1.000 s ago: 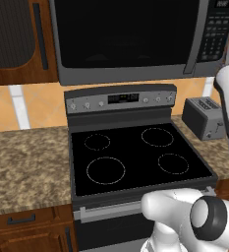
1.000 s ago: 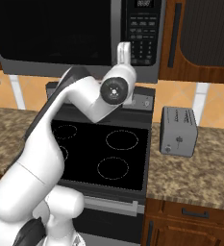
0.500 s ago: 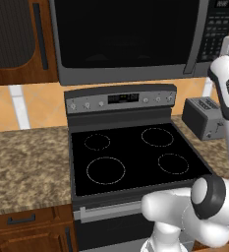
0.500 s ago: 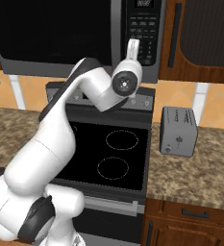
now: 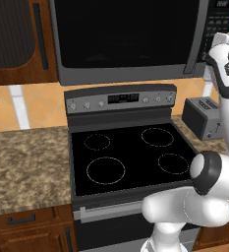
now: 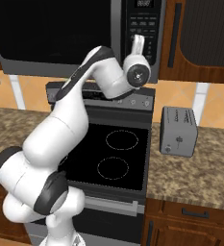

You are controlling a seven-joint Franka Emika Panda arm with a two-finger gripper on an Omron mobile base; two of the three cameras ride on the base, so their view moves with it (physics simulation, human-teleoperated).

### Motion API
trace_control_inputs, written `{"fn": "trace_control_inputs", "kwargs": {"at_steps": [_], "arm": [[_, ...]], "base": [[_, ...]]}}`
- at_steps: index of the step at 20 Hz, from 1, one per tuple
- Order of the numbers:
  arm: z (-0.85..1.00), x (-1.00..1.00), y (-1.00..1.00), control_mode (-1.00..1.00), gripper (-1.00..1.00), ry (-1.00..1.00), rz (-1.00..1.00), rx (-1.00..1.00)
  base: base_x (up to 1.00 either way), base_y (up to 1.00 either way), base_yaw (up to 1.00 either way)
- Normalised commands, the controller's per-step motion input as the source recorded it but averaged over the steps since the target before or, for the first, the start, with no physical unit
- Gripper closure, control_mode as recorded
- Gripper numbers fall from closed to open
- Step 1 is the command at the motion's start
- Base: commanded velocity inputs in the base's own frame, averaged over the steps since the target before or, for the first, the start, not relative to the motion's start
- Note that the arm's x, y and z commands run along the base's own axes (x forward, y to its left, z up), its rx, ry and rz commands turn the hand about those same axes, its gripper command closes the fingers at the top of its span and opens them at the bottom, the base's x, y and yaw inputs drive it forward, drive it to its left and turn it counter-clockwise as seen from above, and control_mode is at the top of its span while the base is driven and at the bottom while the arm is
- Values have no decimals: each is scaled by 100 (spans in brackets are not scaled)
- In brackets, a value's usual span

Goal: Open the microwave, place the bowl with waffle inside the microwave, then close the microwave door and turn it on.

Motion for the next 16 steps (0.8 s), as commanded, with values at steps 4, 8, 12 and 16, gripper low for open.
{"fn": "trace_control_inputs", "kwargs": {"at_steps": [4, 8, 12, 16], "arm": [[-1, 92, -1, -100, 100, -1, 11, 0], [-24, 100, -1, -100, 100, -2, 11, 0], [-41, 100, 0, -100, 100, 0, 6, -4], [-57, 80, 16, -100, 100, -5, 1, -13]], "base": [[0, 0, 0], [0, 0, 0], [0, 0, 0], [0, 0, 0]]}}
